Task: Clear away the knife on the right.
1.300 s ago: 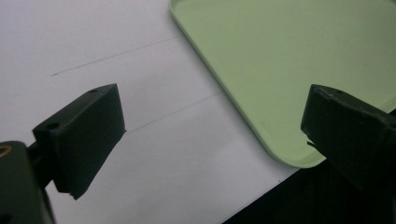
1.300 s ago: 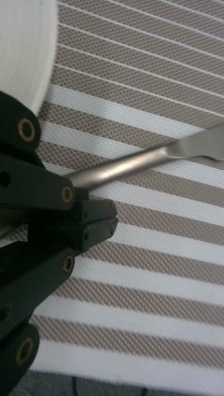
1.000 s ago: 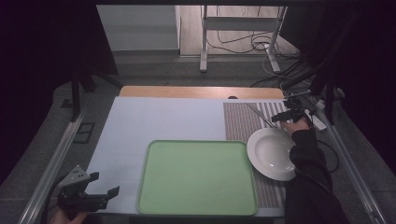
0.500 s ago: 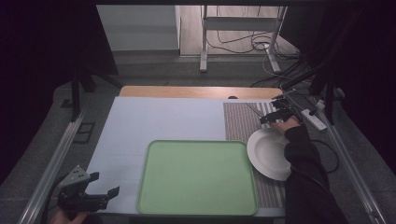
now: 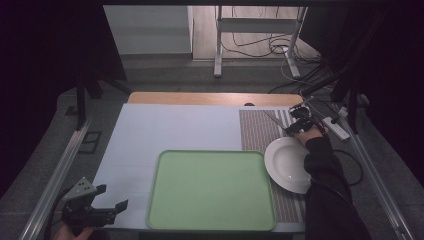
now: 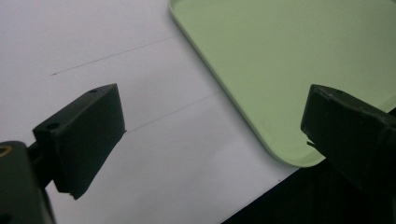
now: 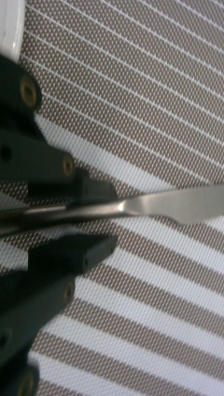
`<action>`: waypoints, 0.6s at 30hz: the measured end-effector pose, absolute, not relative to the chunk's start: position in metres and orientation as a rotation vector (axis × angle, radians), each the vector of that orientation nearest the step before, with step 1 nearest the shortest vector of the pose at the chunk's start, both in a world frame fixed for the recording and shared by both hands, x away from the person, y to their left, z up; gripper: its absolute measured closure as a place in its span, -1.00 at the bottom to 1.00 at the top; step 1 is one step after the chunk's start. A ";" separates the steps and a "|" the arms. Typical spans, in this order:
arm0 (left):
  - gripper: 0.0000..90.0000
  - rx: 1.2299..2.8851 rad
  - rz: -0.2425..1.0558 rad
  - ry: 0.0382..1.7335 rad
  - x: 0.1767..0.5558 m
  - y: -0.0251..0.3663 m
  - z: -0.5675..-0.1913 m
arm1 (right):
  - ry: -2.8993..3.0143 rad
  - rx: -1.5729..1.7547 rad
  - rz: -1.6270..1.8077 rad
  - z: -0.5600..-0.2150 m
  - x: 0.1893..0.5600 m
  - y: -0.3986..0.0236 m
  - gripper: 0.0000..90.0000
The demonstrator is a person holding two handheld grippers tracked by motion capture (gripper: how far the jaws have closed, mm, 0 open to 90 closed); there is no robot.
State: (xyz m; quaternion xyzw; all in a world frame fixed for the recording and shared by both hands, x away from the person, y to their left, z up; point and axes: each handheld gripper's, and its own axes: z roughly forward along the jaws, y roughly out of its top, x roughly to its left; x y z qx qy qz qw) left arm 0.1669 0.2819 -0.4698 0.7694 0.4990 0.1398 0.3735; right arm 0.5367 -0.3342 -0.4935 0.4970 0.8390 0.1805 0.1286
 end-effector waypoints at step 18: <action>-0.87 1.967 0.357 1.282 0.167 0.282 -0.470 | 2.401 1.482 0.505 -0.480 0.533 -0.351 0.80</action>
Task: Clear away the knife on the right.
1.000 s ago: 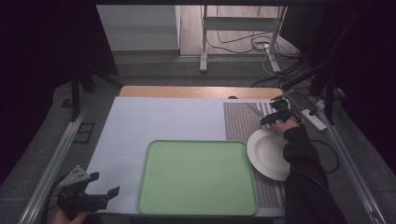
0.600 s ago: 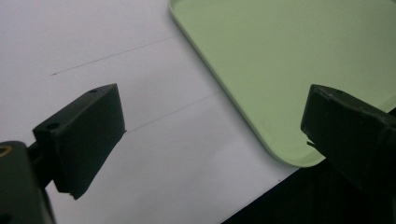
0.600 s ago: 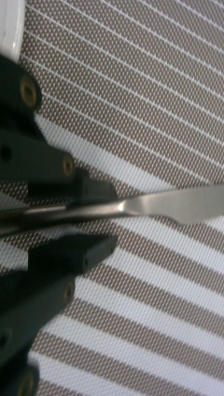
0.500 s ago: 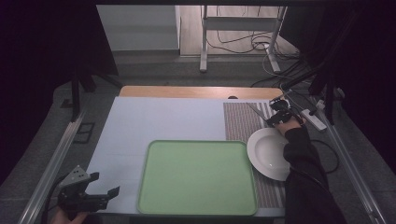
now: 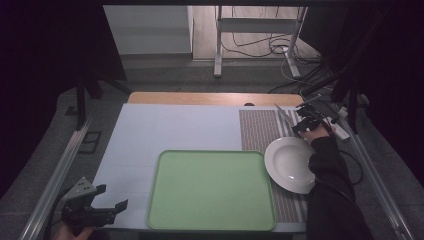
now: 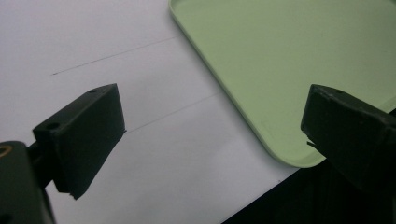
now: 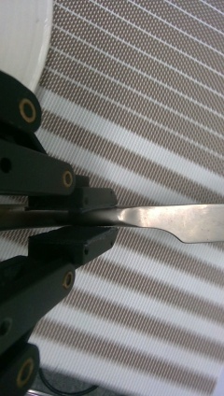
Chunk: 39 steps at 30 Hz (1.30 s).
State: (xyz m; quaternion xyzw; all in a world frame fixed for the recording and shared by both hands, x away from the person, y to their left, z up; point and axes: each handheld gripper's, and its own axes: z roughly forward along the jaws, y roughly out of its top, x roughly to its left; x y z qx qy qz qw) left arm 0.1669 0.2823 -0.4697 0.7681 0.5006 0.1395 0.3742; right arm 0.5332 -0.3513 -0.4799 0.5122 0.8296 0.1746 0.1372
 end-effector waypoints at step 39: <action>-0.87 1.972 0.358 1.289 0.168 0.281 -0.470 | 2.340 1.531 0.614 -0.409 0.483 -0.393 0.81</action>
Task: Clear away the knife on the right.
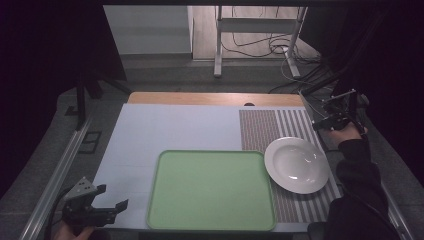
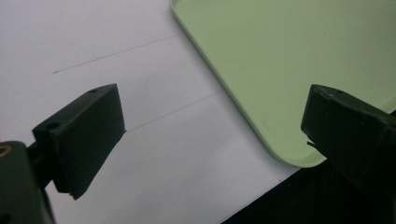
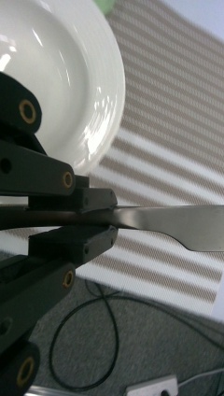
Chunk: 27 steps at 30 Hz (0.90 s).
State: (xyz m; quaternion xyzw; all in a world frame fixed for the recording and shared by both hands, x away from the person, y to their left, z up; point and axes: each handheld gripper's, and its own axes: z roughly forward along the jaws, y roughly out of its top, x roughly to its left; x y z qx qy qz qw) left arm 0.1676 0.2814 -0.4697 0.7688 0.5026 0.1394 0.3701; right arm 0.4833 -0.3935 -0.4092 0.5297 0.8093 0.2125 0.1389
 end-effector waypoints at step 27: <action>-0.87 1.974 0.361 1.290 0.167 0.281 -0.470 | 2.597 1.272 0.743 -0.419 0.437 -0.289 0.81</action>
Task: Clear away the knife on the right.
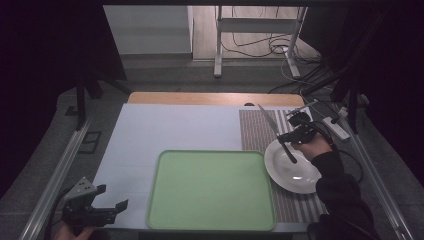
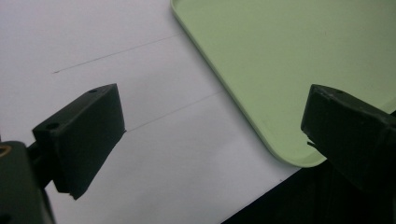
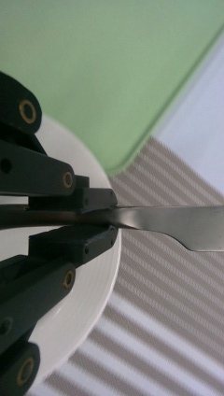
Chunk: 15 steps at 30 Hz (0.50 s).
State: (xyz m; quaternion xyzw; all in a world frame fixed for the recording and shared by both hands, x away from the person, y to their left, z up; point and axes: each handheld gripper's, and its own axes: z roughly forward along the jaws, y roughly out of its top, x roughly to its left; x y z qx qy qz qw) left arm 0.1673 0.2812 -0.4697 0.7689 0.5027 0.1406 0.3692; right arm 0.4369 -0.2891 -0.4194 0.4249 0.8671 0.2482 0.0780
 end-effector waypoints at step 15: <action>-0.87 1.976 0.365 1.287 0.167 0.281 -0.470 | 2.728 1.143 0.762 -0.423 0.399 -0.243 0.81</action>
